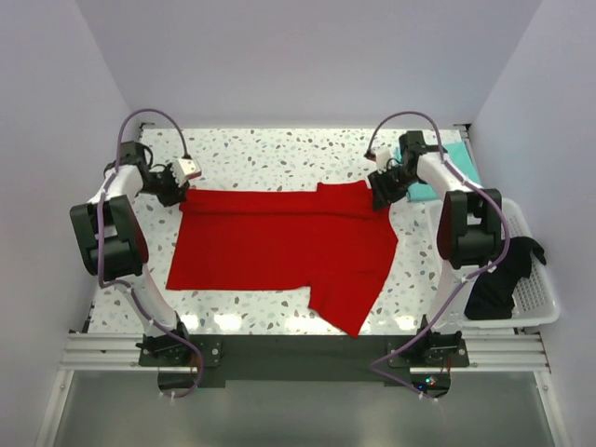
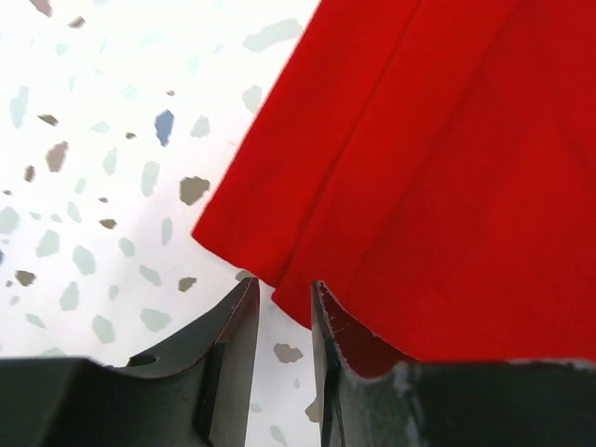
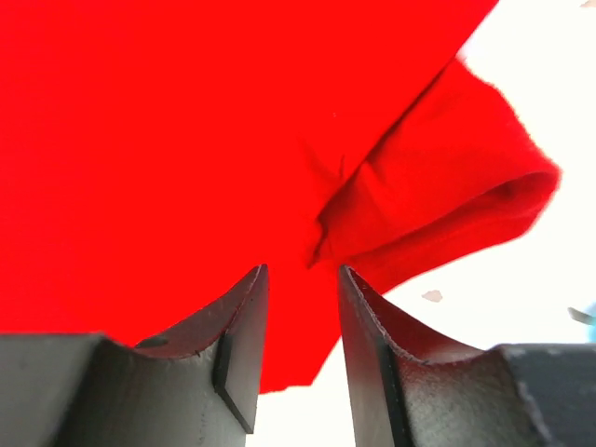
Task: Fold and stack the t-shirts
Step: Fold the tshirt
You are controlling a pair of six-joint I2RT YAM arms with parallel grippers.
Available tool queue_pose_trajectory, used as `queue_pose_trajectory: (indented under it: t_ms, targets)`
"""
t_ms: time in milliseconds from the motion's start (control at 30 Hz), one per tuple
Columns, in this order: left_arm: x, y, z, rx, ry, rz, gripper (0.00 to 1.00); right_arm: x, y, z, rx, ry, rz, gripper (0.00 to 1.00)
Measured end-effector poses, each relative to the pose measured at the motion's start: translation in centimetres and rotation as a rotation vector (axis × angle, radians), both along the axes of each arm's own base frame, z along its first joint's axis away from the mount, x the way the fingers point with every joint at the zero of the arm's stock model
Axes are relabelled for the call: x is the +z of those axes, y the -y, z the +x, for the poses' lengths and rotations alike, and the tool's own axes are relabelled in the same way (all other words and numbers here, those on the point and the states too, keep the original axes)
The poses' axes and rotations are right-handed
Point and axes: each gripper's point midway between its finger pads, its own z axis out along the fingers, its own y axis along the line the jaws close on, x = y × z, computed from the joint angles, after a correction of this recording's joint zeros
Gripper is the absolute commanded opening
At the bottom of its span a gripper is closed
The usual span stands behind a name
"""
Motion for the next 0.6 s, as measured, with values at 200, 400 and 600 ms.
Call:
queue_pose_trajectory:
  t_ms: [200,400,600]
  targets:
    - [3.0,2.7,1.7,0.002,0.028,-0.066,0.43,4.4,-0.5,2.7,0.001,0.086,0.032,0.37]
    - [5.7,13.2,4.2,0.003,0.038,-0.178,0.49,5.4,-0.9,5.3,-0.121,0.094,0.078,0.36]
    - [9.3,25.3,6.5,-0.002,0.042,-0.383,0.51,2.6,-1.5,6.6,-0.230,0.022,0.115,0.38]
